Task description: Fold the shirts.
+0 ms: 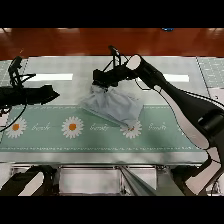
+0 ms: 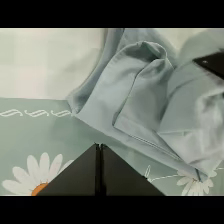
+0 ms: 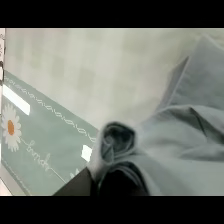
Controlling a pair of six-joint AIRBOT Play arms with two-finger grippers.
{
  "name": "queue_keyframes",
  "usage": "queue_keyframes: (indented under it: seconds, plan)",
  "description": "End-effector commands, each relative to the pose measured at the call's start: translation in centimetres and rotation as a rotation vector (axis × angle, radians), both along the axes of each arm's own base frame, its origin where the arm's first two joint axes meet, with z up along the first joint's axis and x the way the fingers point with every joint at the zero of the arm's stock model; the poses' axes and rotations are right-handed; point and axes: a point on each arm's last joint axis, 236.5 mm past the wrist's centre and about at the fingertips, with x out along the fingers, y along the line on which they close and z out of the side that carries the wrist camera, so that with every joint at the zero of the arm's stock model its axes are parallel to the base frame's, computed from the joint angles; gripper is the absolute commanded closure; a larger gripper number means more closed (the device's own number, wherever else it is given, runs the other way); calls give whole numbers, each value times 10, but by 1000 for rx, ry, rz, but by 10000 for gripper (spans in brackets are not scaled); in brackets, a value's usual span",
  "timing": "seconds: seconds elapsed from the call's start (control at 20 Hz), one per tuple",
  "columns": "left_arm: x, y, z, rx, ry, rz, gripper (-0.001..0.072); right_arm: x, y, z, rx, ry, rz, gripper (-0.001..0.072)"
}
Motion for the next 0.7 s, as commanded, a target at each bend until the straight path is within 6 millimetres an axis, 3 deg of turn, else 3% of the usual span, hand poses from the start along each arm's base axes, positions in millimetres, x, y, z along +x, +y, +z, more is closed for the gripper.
queue_keyframes:
  seconds: [0.0,0.05,0.1,0.2,0.3,0.45,0.55,0.65]
  plan:
    - [3,-9,4,-10,-31,-6,691,8,20,-14,44,18,-32,646]
    - [3,-11,3,-9,-32,-13,691,7,22,-17,44,19,-33,372]
    - [4,-13,2,-8,-32,-16,691,6,21,-15,45,11,-14,303]
    - [10,-10,5,18,-80,-26,692,-4,7,-3,61,48,49,302]
    - [18,5,9,29,-104,19,692,-2,-38,23,51,72,77,302]
    - [15,36,6,28,-72,93,691,-4,-149,84,-104,-28,78,302]
    - [8,49,1,23,-35,116,691,-24,-244,93,-445,-87,5,302]
    - [-7,45,-7,12,-3,107,692,-53,-335,83,-748,-71,-192,301]
